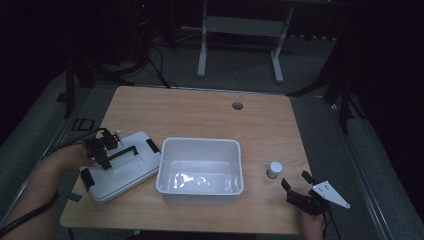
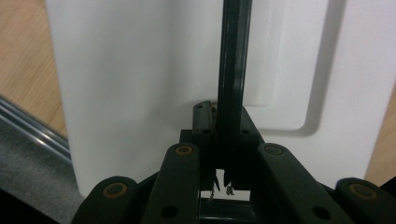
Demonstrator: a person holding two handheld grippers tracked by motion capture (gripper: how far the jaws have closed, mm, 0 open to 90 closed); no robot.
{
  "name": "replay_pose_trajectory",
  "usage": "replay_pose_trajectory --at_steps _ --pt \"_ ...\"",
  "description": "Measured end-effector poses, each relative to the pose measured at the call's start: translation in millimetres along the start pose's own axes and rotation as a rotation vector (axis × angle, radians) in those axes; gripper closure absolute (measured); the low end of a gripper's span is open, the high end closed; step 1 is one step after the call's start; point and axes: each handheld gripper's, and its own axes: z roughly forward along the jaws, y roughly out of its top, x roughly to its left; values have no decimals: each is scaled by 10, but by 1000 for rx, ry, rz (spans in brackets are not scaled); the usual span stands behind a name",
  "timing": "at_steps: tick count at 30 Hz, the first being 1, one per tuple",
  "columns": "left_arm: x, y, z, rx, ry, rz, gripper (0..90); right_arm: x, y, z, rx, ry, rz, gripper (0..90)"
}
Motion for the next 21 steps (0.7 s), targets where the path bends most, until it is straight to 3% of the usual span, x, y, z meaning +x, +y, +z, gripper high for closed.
replay_pose_trajectory --at_steps 16,21 --pt "-49 35 169 2 -39 4 831 -7 -1 -6 -3 1 3 121" --pt "-35 8 171 -21 -47 -2 825 -19 1 -12 -4 4 14 120"
